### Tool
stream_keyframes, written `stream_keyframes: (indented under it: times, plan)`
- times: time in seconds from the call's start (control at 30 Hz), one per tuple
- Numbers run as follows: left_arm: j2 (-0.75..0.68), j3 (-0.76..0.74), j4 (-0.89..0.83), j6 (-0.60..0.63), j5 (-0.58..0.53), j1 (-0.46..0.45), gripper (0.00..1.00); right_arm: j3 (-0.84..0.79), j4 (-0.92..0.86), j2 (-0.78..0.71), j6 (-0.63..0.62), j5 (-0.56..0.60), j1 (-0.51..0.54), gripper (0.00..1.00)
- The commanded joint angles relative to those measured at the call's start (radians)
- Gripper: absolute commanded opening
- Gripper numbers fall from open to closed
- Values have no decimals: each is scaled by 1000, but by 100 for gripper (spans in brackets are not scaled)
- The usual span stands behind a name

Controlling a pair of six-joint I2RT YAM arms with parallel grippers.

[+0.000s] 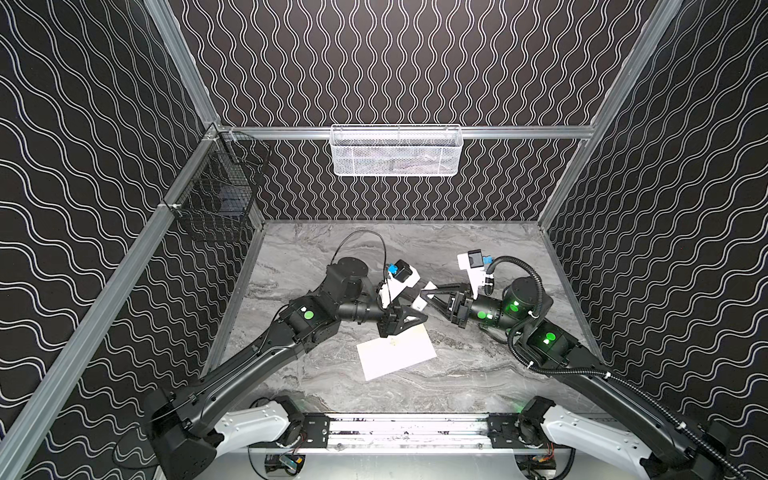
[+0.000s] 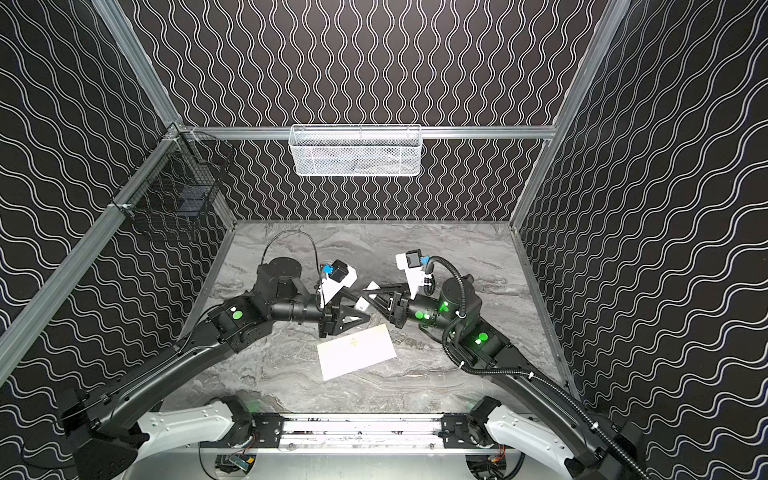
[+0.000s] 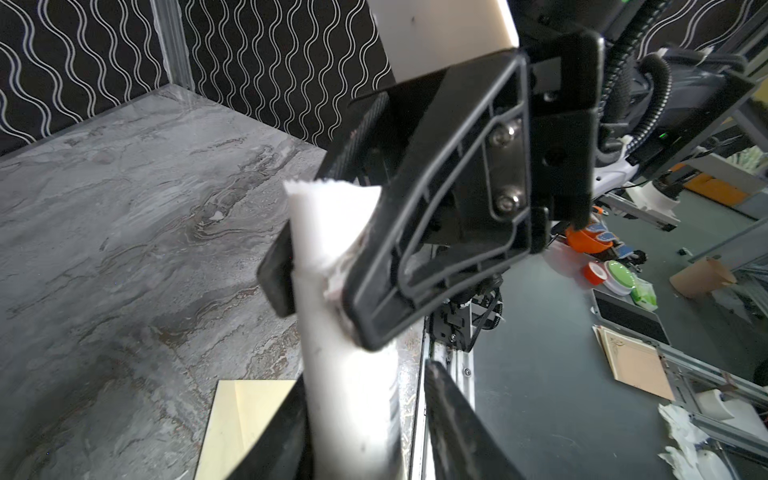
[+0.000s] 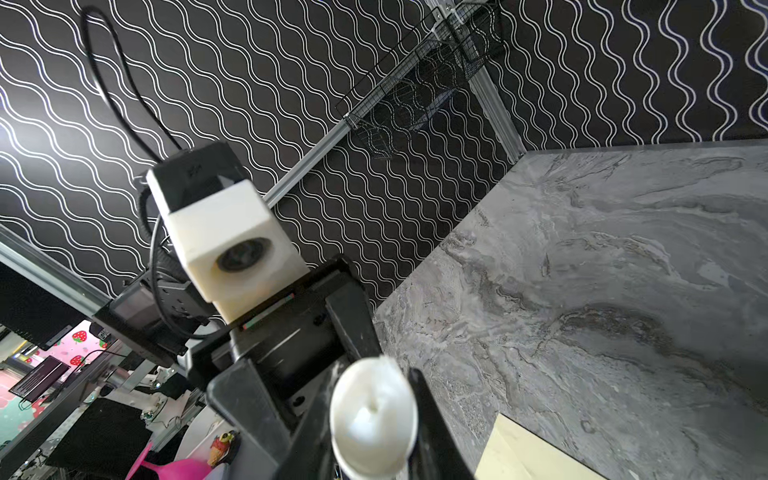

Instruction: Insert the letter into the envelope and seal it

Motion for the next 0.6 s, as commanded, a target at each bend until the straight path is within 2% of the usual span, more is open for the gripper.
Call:
stream_keyframes:
  times: [0.0,0.3,0.47,0.57]
  plan:
    - [6,15,-4,33,-36,-8,35,7,28,5,3,23,0,8]
    - [5,11,6,23,-55,-8,9,-12,24,-13,5,36,0,10]
    - [-7,9,-2,21,-80,-8,1,-22,27,-22,11,37,1,12]
    - [-16,5,-11,28,-96,-8,0,-24,19,-29,10,44,0,15]
